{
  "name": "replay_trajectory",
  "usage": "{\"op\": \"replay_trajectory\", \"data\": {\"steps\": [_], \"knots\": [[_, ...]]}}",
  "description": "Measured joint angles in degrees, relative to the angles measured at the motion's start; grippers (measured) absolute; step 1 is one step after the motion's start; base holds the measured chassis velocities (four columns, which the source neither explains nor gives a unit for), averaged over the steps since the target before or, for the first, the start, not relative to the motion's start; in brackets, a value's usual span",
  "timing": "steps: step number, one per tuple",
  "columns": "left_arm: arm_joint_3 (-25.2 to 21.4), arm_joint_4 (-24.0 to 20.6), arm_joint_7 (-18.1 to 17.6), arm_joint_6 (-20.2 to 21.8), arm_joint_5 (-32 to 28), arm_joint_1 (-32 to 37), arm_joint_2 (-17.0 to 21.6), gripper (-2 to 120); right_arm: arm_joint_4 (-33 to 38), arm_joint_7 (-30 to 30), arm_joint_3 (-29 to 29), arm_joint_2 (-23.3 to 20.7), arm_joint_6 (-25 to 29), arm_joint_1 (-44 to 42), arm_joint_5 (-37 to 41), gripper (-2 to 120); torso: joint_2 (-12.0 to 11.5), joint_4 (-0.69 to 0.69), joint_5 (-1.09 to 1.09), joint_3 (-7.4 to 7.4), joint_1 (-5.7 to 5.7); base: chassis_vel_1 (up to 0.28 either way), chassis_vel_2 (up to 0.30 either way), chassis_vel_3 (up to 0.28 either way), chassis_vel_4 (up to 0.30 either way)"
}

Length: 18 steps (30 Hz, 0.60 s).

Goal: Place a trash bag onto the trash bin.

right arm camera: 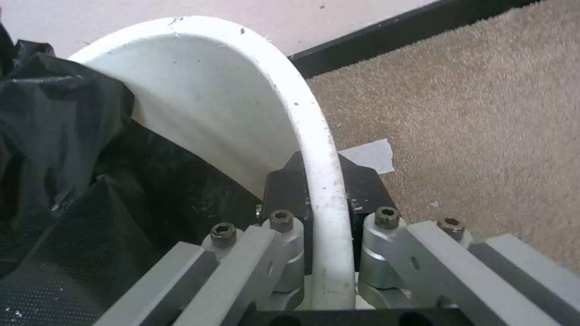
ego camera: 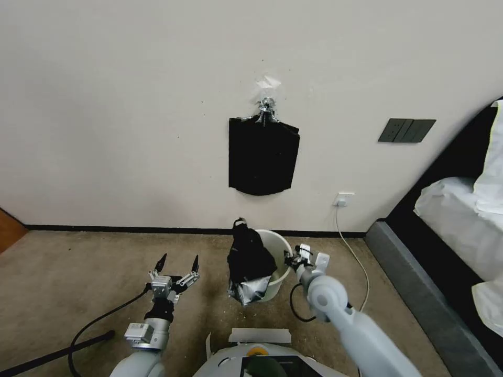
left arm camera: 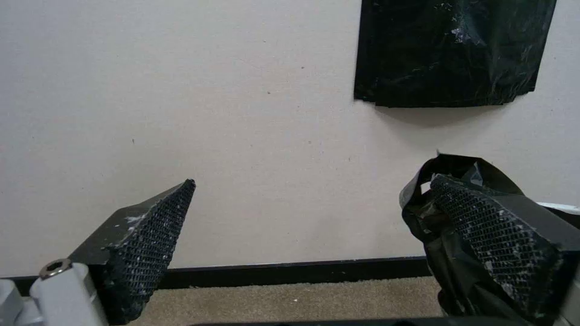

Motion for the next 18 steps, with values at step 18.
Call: {"op": "replay_trajectory", "data": {"steps": [18], "knots": [[1.2,-0.7,-0.1,0.1,0.3,0.6,-0.7,100,3.0,-3.2,0.0,-2.3,0.3,-3.6,-6.7,38,0.0,0.00,0.02,0.00,0.00,0.000,0.000,0.000,0.000]]}}
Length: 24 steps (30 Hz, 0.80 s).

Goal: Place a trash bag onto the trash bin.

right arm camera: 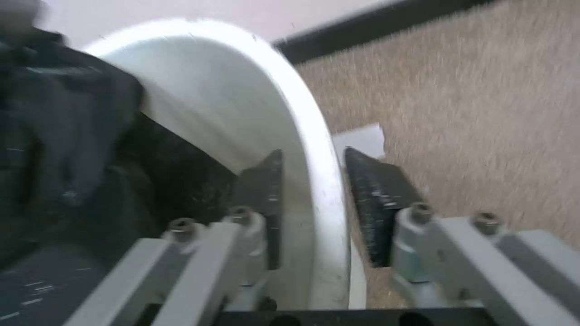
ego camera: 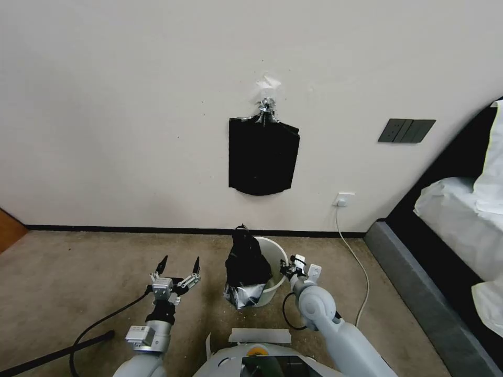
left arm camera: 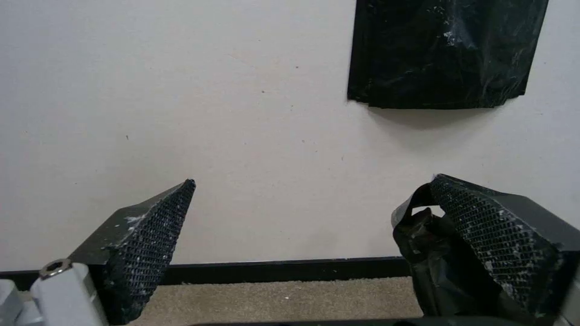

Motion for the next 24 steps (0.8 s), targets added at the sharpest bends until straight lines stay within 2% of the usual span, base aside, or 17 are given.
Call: {"op": "replay_trajectory", "data": {"steps": [2,3,6,7,10,12,13,14,17,18,21,24], "knots": [[0.3,0.0,-0.1,0.2,0.0,-0.1,0.0,100,3.5,-2.0,0.5,-2.7,-0.3,-1.1,-3.9,48,0.0,-0.02,-0.01,0.00,0.00,0.000,0.000,0.000,0.000],[0.3,0.0,-0.1,0.2,0.0,-0.1,0.0,100,3.5,-2.0,0.5,-2.7,-0.3,-1.1,-3.9,48,0.0,-0.02,-0.01,0.00,0.00,0.000,0.000,0.000,0.000],[1.0,-0.1,-0.3,0.8,0.0,-0.3,0.1,100,9.4,-7.5,1.0,-7.5,-2.5,-1.4,-7.5,62,0.0,-0.01,-0.01,0.00,0.00,0.000,0.000,0.000,0.000],[1.0,-0.1,-0.3,0.8,0.0,-0.3,0.1,100,9.4,-7.5,1.0,-7.5,-2.5,-1.4,-7.5,62,0.0,-0.01,-0.01,0.00,0.00,0.000,0.000,0.000,0.000],[1.8,-0.5,-1.0,2.1,0.5,-0.4,0.2,100,15.2,-14.6,-0.5,-13.9,-9.4,2.5,-5.9,79,0.0,-0.01,-0.02,0.00,0.00,0.000,0.000,0.000,0.000],[1.9,-0.7,-1.1,2.4,0.7,-0.5,0.3,100,15.9,-15.4,-1.2,-15.0,-11.1,4.0,-4.7,80,0.0,-0.01,-0.01,0.00,0.00,0.000,0.000,0.000,0.000],[2.1,-1.0,-1.3,2.9,0.9,-0.5,0.4,100,17.0,-15.9,-3.4,-17.4,-15.2,8.4,-0.2,88,0.0,0.00,-0.01,0.00,0.00,0.000,0.000,0.000,0.000],[2.1,-1.0,-1.3,2.9,0.9,-0.5,0.4,100,17.0,-15.9,-3.4,-17.4,-15.2,8.4,-0.2,88,0.0,0.00,-0.01,0.00,0.00,0.000,0.000,0.000,0.000],[2.2,-1.3,-1.6,3.9,1.5,-0.6,0.3,100,16.8,-10.6,-10.1,-18.7,-19.6,18.1,10.5,99,0.0,0.01,-0.01,0.00,0.00,0.000,0.000,0.000,0.000],[2.2,-1.3,-1.6,3.9,1.5,-0.6,0.3,100,16.8,-10.6,-10.1,-18.7,-19.6,18.1,10.5,99,0.0,0.01,-0.01,0.00,0.00,0.000,0.000,0.000,0.000],[2.2,-1.4,-1.8,4.6,1.9,-0.6,0.1,100,13.2,-6.3,-17.0,-16.9,-20.1,25.9,14.8,100,0.0,0.02,-0.01,0.00,0.01,0.000,0.000,0.000,0.000],[2.3,-1.4,-1.9,5.0,2.1,-0.7,0.0,100,10.1,-4.1,-20.1,-15.4,-20.1,29.1,15.4,100,0.0,0.00,-0.02,0.00,0.00,0.000,0.000,0.000,0.000]]}}
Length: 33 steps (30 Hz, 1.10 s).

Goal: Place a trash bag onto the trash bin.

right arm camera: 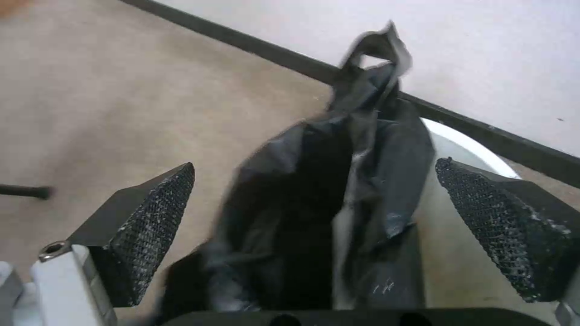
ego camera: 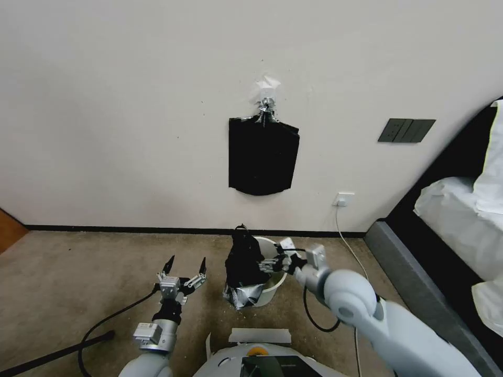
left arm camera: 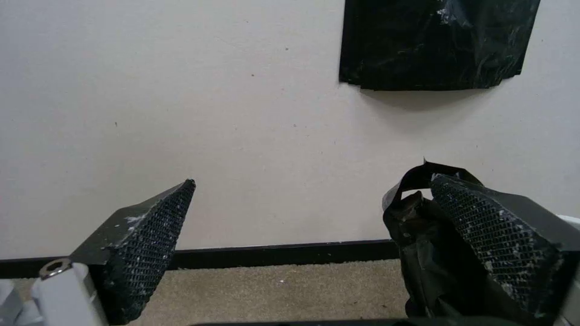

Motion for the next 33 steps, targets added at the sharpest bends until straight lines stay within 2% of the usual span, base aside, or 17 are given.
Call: {"op": "replay_trajectory", "data": {"steps": [3,5,7,9,11,12,13,14,18,21,23,24,26,28,30,32,33], "knots": [[0.6,0.0,-0.1,0.4,0.4,-0.3,-0.1,100,-3.7,3.4,-3.2,1.6,0.0,2.8,0.5,100,0.0,0.00,0.01,0.00,0.00,0.000,0.000,0.000,0.000],[0.7,0.0,-0.1,0.5,0.4,-0.3,-0.1,100,-4.3,4.4,-3.6,1.9,0.1,3.3,1.1,100,0.0,-0.01,0.00,0.00,0.00,0.000,0.000,0.000,0.000],[1.2,0.0,-0.3,1.0,0.7,-0.8,-0.1,100,-5.6,9.5,-5.8,2.5,0.1,5.3,4.7,100,0.0,-0.01,0.00,0.00,0.00,0.000,0.000,0.000,0.000],[1.3,-0.1,-0.3,1.1,0.7,-0.9,-0.1,100,-5.7,10.3,-6.1,2.6,0.1,5.7,5.4,99,0.0,-0.01,0.00,0.00,0.00,0.000,0.000,0.000,0.000],[1.6,-0.1,-0.4,1.5,0.7,-1.5,0.0,100,-6.9,14.0,-8.6,2.9,0.2,7.6,8.8,88,0.0,-0.01,0.00,0.00,0.00,0.000,0.000,0.000,0.000],[1.7,-0.1,-0.4,1.5,0.7,-1.5,0.1,100,-7.1,14.3,-8.9,3.0,0.2,7.8,9.2,88,0.0,-0.01,0.00,0.00,0.00,0.000,0.000,0.000,0.000],[1.9,-0.1,-0.5,1.6,0.7,-1.7,0.2,100,-7.8,15.5,-10.2,3.3,0.3,8.5,10.7,79,0.0,-0.01,0.00,0.00,0.00,0.000,0.000,0.000,0.000],[1.9,-0.1,-0.5,1.6,0.7,-1.7,0.2,100,-7.8,15.5,-10.2,3.3,0.3,8.5,10.7,79,0.0,-0.01,0.00,0.00,0.00,0.000,0.000,0.000,0.000],[2.1,0.0,-0.7,1.7,0.7,-1.8,0.3,100,-8.6,17.0,-12.0,3.7,0.3,9.4,11.8,66,0.0,-0.01,0.00,0.00,0.00,0.000,0.000,0.000,0.000],[2.1,0.0,-1.0,2.0,0.7,-2.0,0.6,100,-10.0,18.2,-14.4,3.9,0.4,10.9,12.2,50,0.0,-0.01,0.00,0.00,0.00,0.000,0.000,0.000,0.000],[2.1,0.0,-1.0,2.2,0.7,-2.1,0.7,100,-10.3,18.5,-14.9,3.9,0.4,11.2,12.2,47,0.0,-0.01,0.00,0.00,0.00,0.000,0.000,0.000,0.000],[2.1,-0.1,-1.3,2.5,0.6,-2.3,0.9,100,-10.7,19.0,-15.6,3.9,0.4,11.8,12.2,38,0.0,0.00,0.00,0.00,0.00,0.000,0.000,0.000,0.000],[2.2,-0.1,-1.4,2.6,0.6,-2.5,1.0,100,-10.9,19.2,-15.9,3.8,0.4,12.0,12.4,37,0.0,-0.01,0.00,0.00,0.00,0.000,0.000,0.000,0.000],[2.4,-0.2,-1.6,3.0,0.5,-2.8,1.3,100,-11.0,19.7,-16.4,3.6,0.4,12.5,12.9,27,0.0,-0.01,0.00,0.00,0.00,0.000,0.000,0.000,0.000],[2.5,-0.2,-1.7,3.2,0.5,-2.9,1.4,100,-11.0,19.9,-16.6,3.6,0.4,12.8,13.2,24,0.0,-0.01,0.00,0.00,0.00,0.000,0.000,0.000,0.000],[2.9,-0.2,-2.2,4.0,0.5,-3.3,1.7,100,-11.1,20.4,-17.1,3.5,0.4,13.5,13.7,13,0.0,-0.01,0.00,0.00,0.00,0.000,0.000,0.000,0.000],[2.9,-0.2,-2.2,4.0,0.5,-3.3,1.7,100,-11.1,20.4,-17.1,3.5,0.4,13.5,13.7,13,0.0,-0.01,0.00,0.00,0.00,0.000,0.000,0.000,0.000]]}}
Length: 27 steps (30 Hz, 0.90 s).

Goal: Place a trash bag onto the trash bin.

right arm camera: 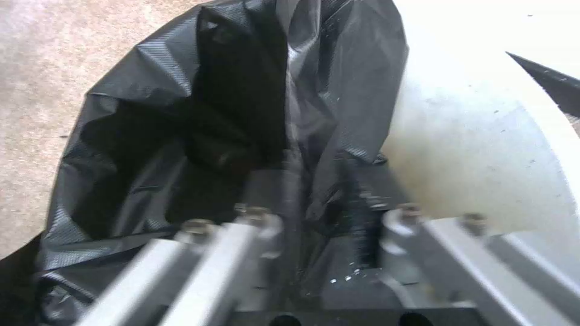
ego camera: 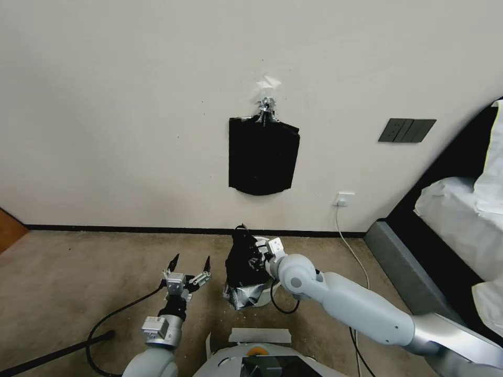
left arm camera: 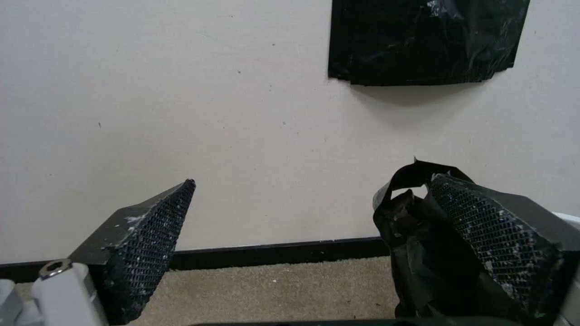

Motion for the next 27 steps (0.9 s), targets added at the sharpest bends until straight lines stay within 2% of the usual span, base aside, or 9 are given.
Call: {"op": "replay_trajectory", "data": {"steps": [1,2,3,4,11,15,17,18,27], "knots": [[0.0,0.0,0.0,0.0,0.0,0.0,0.0,100,0.0,0.0,0.0,0.0,0.0,0.0,0.0,13,0.0,0.00,0.00,0.00,0.00,0.000,0.000,0.000,0.000],[1.1,-0.1,-0.8,1.9,0.0,-0.7,0.7,100,0.0,0.5,-0.5,-0.3,0.0,0.9,0.8,3,0.0,0.01,0.00,0.00,0.00,0.000,0.000,0.000,0.000],[1.3,-0.2,-1.0,2.5,0.0,-0.9,0.8,100,0.0,0.6,-0.5,-0.3,0.0,1.0,0.8,1,0.0,0.01,0.00,0.00,0.00,0.000,0.000,0.000,0.000],[1.3,-0.2,-1.0,2.5,0.0,-0.9,0.8,100,0.0,0.6,-0.5,-0.3,0.0,1.0,0.8,1,0.0,0.01,0.00,0.00,0.00,0.000,0.000,0.000,0.000],[8.2,0.8,-3.9,13.7,-3.1,-9.9,7.4,100,0.1,0.8,-0.5,-1.8,0.0,1.3,-0.6,0,0.0,-0.01,0.00,0.00,0.00,0.000,0.000,0.000,0.000],[9.7,1.0,-4.3,16.4,-5.2,-12.7,8.8,100,0.0,0.6,-0.4,-1.8,0.0,1.6,-0.7,0,0.0,-0.02,-0.01,0.00,0.00,0.000,0.000,0.000,0.000],[11.5,1.2,-5.7,21.6,-9.8,-16.7,10.5,100,-0.3,0.2,-0.9,-1.6,0.0,2.4,-0.8,0,0.0,-0.01,0.00,0.00,0.00,0.000,0.000,0.000,0.000],[12.8,1.9,-7.5,26.4,-14.3,-20.5,11.7,100,-0.8,-0.3,-1.7,-1.0,0.0,3.1,-1.1,0,0.0,0.00,-0.01,0.00,0.00,0.000,0.000,0.000,0.000],[19.6,6.4,-11.1,35.9,-25.3,-32.7,13.7,100,-1.1,-0.5,-2.2,-0.9,0.1,3.2,-1.6,0,0.0,0.00,-0.01,0.00,0.00,0.000,0.000,0.000,0.000]]}}
